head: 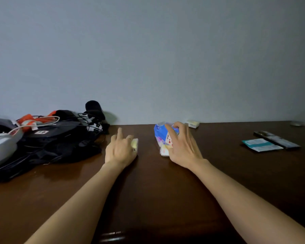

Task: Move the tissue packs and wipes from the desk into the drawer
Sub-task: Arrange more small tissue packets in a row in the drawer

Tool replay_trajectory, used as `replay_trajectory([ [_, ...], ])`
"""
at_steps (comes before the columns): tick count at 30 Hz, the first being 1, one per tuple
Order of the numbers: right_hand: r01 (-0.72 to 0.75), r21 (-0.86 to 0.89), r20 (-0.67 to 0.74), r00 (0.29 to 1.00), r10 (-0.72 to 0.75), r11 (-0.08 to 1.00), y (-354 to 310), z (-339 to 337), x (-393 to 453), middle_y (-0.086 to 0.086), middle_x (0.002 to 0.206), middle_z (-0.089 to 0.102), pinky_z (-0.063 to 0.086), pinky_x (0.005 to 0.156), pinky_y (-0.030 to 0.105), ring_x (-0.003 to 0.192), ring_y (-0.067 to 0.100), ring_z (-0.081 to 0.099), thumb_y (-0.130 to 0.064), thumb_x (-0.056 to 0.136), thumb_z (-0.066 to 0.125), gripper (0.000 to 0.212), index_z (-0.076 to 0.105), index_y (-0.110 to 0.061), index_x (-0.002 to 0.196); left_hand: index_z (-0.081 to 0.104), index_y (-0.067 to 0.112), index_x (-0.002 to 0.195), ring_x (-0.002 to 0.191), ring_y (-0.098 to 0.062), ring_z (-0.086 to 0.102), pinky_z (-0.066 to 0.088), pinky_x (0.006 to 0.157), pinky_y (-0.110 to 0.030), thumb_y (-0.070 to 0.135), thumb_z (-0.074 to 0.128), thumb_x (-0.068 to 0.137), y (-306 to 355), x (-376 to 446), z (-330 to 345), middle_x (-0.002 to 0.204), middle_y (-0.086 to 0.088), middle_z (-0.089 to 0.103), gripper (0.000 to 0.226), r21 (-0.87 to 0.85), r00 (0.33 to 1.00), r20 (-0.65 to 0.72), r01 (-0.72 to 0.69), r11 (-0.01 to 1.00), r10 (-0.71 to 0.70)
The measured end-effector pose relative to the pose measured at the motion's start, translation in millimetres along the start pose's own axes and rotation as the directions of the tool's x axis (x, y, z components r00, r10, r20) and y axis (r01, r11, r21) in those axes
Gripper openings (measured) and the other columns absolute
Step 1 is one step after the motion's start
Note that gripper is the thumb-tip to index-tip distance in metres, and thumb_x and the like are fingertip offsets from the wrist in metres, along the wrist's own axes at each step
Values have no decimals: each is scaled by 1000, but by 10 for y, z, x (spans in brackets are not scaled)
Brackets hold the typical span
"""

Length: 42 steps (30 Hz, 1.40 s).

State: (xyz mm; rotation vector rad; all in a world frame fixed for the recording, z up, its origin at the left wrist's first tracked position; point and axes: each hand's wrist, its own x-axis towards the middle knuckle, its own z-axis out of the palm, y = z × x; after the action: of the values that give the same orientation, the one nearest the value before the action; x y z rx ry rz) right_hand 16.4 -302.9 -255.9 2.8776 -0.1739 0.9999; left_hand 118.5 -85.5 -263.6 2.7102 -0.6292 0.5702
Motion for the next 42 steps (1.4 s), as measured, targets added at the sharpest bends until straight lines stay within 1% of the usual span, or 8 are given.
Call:
replay_trajectory([
  [4,-266,166,448,878,168,950,-74,-282,-267,5,136,49,42,99,43,127,28,38,-45,88,48,53,47,-32,139,59,21,104,95,-35,61,46,71,-38,48,40,96,61,-415,-205,108,-10,63,34,-64,999,11,-33,997,34],
  [10,-379,386,589,803,92,841,-455,-705,-631,-10,115,58,48,85,39,103,15,57,-94,63,53,71,50,-43,112,58,20,115,103,-37,57,48,81,-41,45,51,92,139,-1132,-554,110,-13,63,35,-98,994,18,-107,989,109],
  [22,-128,583,-171,946,276,802,-1351,-1149,-2142,-14,125,60,46,87,20,113,12,56,-20,84,73,47,60,-37,126,43,29,144,123,-28,45,48,87,-30,29,70,78,462,-3607,-495,149,-5,40,71,-309,964,-255,-156,938,76],
  [26,-316,737,-12,878,478,598,-1630,-709,-3394,-19,128,57,38,94,2,119,-1,51,-22,89,72,46,57,-38,129,48,32,140,131,-26,42,47,95,-36,28,73,79,85,-4440,-21,152,-5,42,65,-418,990,-28,111,902,-135],
  [29,-702,681,480,642,598,206,-1766,-176,-4308,-12,114,63,50,89,21,112,12,61,-16,86,77,47,61,-31,128,55,27,133,111,-18,57,54,84,-35,26,71,77,-258,-4993,363,125,3,61,58,-491,908,259,418,764,-330],
  [34,-867,286,865,50,500,-408,-1826,492,-5146,6,95,69,54,45,25,75,21,69,-10,80,84,51,62,-18,127,64,21,94,83,-27,69,57,74,-43,26,74,81,-560,-5574,924,84,-3,72,16,-488,486,653,856,168,-580],
  [37,-927,286,811,99,576,-244,-1850,818,-5239,12,115,70,53,49,21,80,19,67,-7,82,81,55,61,-16,132,65,11,111,98,-32,66,53,82,-40,26,73,85,-565,-5689,1213,109,-17,71,31,-402,355,748,915,43,-561],
  [42,-969,245,740,170,651,-26,-1746,1301,-5207,16,121,70,58,89,49,104,34,68,-5,85,76,47,62,-14,129,63,22,106,78,-17,67,49,59,-21,16,74,81,-499,-5655,1430,91,-3,72,28,-442,441,717,886,138,-539],
])
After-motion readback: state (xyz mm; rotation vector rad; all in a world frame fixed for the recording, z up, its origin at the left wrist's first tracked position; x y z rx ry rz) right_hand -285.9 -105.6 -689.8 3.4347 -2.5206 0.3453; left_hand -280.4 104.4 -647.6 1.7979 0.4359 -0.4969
